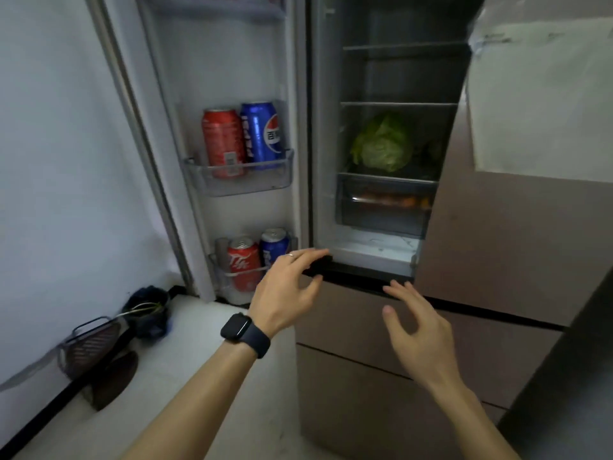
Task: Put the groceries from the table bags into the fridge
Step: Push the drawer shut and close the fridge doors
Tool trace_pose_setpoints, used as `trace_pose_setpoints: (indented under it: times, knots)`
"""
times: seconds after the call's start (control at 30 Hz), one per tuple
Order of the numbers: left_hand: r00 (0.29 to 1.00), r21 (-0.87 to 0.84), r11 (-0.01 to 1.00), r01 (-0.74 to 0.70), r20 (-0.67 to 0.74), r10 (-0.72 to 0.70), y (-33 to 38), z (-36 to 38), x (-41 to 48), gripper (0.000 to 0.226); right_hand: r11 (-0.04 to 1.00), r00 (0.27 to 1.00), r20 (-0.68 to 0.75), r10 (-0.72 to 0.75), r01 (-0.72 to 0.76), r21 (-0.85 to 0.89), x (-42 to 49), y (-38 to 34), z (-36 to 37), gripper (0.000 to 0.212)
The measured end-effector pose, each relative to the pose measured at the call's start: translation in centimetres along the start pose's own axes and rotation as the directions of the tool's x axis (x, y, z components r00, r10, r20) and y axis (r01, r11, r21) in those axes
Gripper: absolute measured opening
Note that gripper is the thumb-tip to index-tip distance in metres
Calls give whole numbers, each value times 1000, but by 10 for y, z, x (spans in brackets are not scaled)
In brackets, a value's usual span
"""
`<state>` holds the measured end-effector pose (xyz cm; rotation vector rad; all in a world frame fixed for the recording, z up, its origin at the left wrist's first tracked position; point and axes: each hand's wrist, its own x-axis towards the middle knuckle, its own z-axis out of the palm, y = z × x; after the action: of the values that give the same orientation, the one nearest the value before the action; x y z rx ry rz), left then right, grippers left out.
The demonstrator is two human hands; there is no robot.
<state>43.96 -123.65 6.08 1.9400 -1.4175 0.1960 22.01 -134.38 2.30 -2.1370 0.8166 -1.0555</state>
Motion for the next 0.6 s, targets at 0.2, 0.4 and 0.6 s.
trace_pose_setpoints:
  times: [0.2, 0.4, 0.6]
  knots:
    - [959, -46, 977, 209, -188, -214, -70, -70, -79, 41, 991, 986, 122, -114, 105, 79, -17, -68, 83, 35]
    - [874, -354, 868, 349, -211, -438, -135, -118, -82, 38, 975, 972, 146, -184, 162, 152, -2, -137, 153, 41]
    - [850, -517, 772, 371, -147, -507, -215, -136, -23, 41, 975, 974, 102, -204, 193, 109, 27, -183, 230, 56]
